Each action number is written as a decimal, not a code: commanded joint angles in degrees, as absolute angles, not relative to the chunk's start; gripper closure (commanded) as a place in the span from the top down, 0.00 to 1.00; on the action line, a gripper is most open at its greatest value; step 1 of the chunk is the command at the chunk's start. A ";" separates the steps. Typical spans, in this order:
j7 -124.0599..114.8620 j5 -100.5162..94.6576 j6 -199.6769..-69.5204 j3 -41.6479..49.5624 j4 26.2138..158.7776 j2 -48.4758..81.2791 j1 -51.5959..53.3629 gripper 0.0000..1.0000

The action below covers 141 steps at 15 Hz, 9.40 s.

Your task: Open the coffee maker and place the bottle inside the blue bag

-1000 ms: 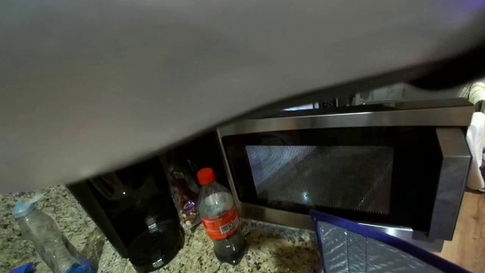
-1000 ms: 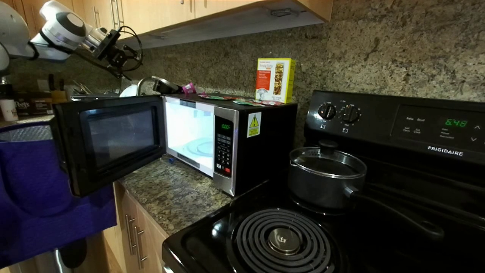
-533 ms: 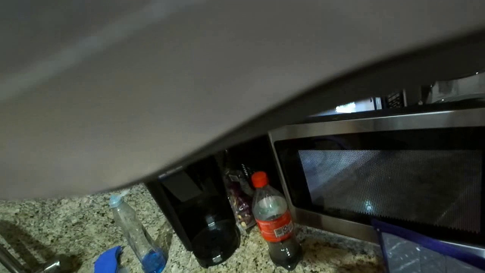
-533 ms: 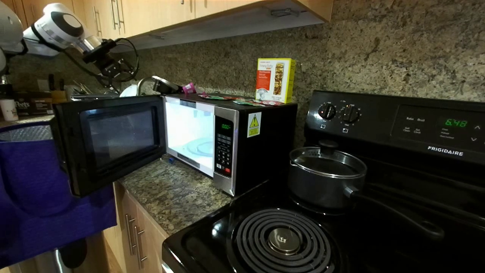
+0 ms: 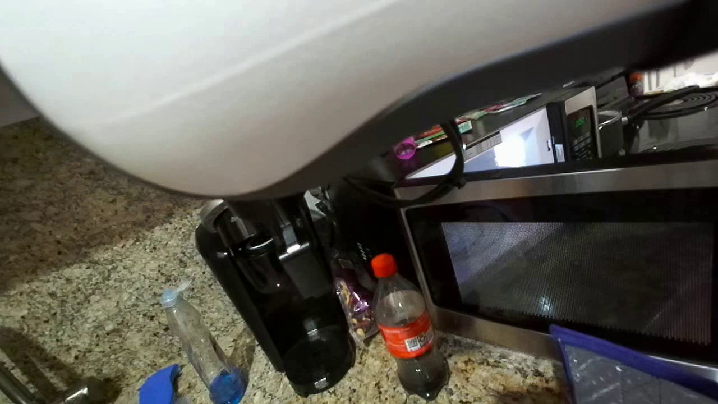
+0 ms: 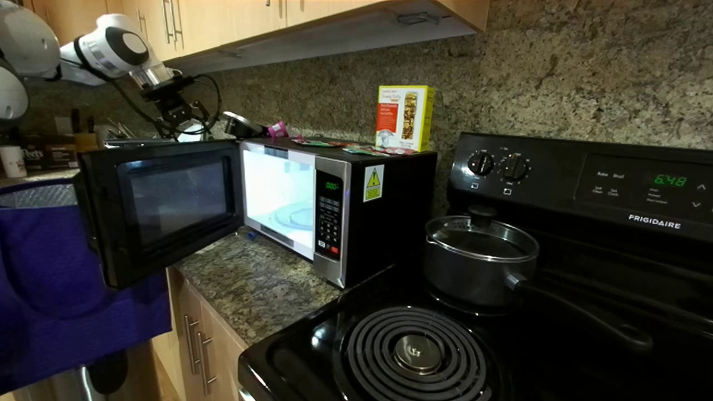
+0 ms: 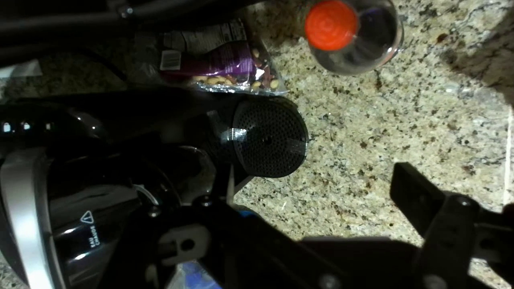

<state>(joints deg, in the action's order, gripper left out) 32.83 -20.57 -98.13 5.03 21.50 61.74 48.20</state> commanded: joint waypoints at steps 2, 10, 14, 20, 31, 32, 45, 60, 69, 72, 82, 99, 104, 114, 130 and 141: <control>38.02 -20.48 -105.05 4.73 19.60 63.01 46.55 1.00; 41.49 -16.81 -118.40 1.26 20.24 63.19 43.38 1.00; 42.04 -15.58 -120.56 0.23 20.68 62.96 42.63 1.00; 39.08 -21.58 -127.32 6.54 19.51 65.02 44.27 1.00; 39.10 -23.78 -133.00 10.95 19.49 65.66 43.94 1.00; 39.05 -24.17 -133.57 11.43 19.55 65.52 43.94 1.00; 30.71 -26.76 -134.05 15.98 21.15 62.15 42.98 1.00; 15.78 -18.84 -94.67 6.98 23.00 46.56 43.10 1.00; 16.30 -15.05 -93.29 2.81 21.38 48.59 42.67 1.00; 16.31 -15.06 -93.28 2.83 21.37 48.60 42.66 1.00; 8.92 -15.86 -91.64 4.57 20.67 43.99 42.58 1.00; -4.68 -5.30 -80.21 -2.47 20.96 43.82 40.18 1.00; -6.20 -4.96 -76.99 -2.26 20.55 48.34 39.55 1.00; 1.60 -1.61 -76.73 -6.21 20.28 55.54 37.72 1.00; 24.83 -2.42 -77.70 -7.82 20.59 58.51 37.33 1.00; 33.34 -7.66 -85.93 -4.42 21.72 59.57 38.95 1.00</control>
